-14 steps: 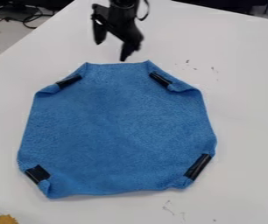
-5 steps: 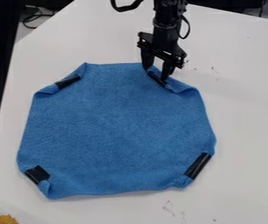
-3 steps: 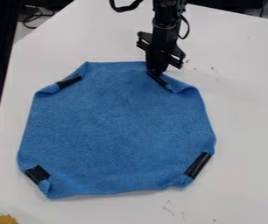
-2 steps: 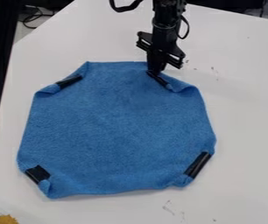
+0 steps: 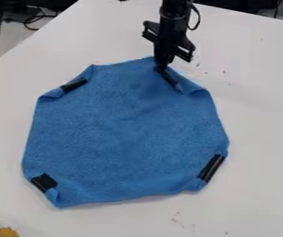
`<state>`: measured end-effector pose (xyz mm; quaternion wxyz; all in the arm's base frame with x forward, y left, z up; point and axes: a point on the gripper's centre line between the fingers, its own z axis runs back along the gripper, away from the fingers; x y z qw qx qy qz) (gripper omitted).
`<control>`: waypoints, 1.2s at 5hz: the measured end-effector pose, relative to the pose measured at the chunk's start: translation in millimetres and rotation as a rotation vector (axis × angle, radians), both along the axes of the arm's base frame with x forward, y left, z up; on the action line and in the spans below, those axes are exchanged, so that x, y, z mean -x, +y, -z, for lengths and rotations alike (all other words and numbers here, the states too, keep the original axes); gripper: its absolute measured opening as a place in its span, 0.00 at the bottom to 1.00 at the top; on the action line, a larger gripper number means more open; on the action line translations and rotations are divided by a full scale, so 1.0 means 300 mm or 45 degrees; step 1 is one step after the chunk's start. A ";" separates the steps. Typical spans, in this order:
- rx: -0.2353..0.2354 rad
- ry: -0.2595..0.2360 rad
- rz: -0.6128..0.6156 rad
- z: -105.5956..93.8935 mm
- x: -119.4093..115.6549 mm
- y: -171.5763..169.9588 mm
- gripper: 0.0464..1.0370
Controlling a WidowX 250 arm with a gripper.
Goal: Fold the cloth from top right to bottom left
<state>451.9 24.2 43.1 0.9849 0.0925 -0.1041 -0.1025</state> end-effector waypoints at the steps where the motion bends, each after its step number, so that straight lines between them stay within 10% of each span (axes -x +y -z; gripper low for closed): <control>1: -0.049 -0.056 -0.025 -0.078 0.036 -0.015 0.01; 4: -0.078 0.065 -0.349 -0.172 0.354 0.074 0.01; 6: 0.019 0.190 -0.496 -0.082 0.494 0.213 0.01</control>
